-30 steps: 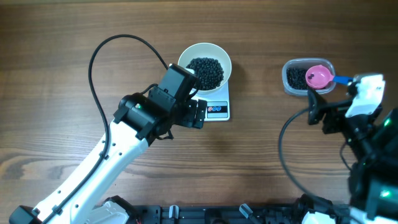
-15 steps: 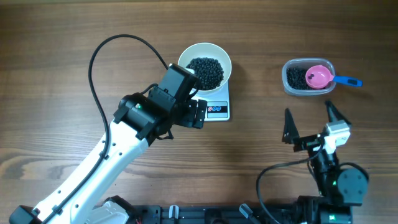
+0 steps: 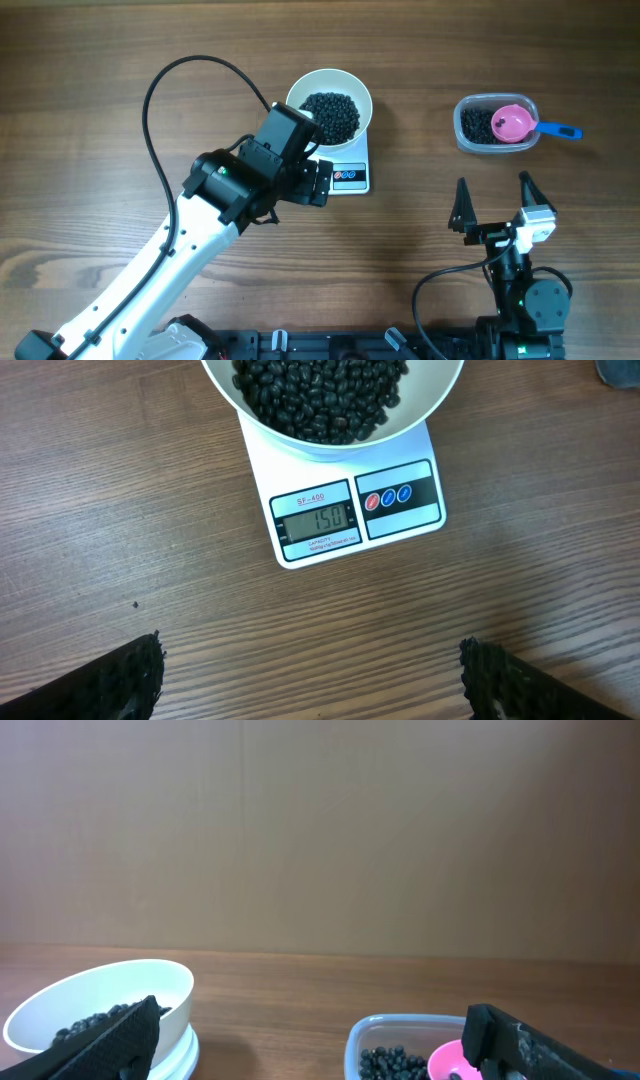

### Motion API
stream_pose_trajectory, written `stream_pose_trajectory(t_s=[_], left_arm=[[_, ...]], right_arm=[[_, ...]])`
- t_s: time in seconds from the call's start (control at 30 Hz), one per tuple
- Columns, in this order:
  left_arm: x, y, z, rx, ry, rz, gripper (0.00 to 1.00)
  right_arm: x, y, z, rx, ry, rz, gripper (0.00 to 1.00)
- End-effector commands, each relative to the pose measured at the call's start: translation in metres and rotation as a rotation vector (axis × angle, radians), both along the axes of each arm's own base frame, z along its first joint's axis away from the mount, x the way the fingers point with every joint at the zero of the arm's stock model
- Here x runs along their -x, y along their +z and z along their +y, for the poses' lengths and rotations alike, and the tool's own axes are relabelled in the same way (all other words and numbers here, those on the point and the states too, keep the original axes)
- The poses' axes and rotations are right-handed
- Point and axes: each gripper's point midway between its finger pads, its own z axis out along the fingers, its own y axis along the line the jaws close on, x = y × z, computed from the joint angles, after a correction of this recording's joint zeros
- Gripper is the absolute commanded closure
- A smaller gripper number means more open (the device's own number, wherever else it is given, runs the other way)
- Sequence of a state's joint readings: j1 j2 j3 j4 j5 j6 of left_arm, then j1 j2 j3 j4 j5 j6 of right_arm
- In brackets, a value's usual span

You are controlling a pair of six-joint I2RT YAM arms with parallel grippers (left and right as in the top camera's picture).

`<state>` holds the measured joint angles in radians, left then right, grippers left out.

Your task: Scoop item into bowl and weigh 150g on scale

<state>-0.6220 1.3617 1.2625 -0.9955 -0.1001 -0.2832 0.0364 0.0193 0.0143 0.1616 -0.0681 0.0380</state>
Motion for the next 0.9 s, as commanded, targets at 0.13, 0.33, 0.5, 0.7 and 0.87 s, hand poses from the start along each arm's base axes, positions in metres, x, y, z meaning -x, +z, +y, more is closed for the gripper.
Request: stream_pose_trajectory(t_s=[0.13, 0.33, 0.5, 0.7, 0.87], left_arm=[[-0.001, 0.005, -0.003, 0.012, 0.003, -0.008, 0.00], [-0.001, 0.005, -0.003, 0.012, 0.003, -0.008, 0.00], [-0.001, 0.005, -0.003, 0.012, 0.003, -0.008, 0.00], [-0.001, 0.005, -0.003, 0.012, 0.003, -0.008, 0.00], [-0.001, 0.005, -0.003, 0.012, 0.003, -0.007, 0.00]], right_arm=[[-0.003, -0.031, -0.002, 0.071, -0.028, 0.111, 0.00], [-0.003, -0.041, -0.002, 0.147, -0.027, 0.141, 0.00], [-0.003, -0.041, -0.012, 0.137, -0.069, 0.145, 0.00], [-0.003, -0.041, -0.022, 0.128, -0.108, 0.148, 0.00], [-0.003, -0.041, -0.022, 0.111, -0.108, 0.149, 0.00]])
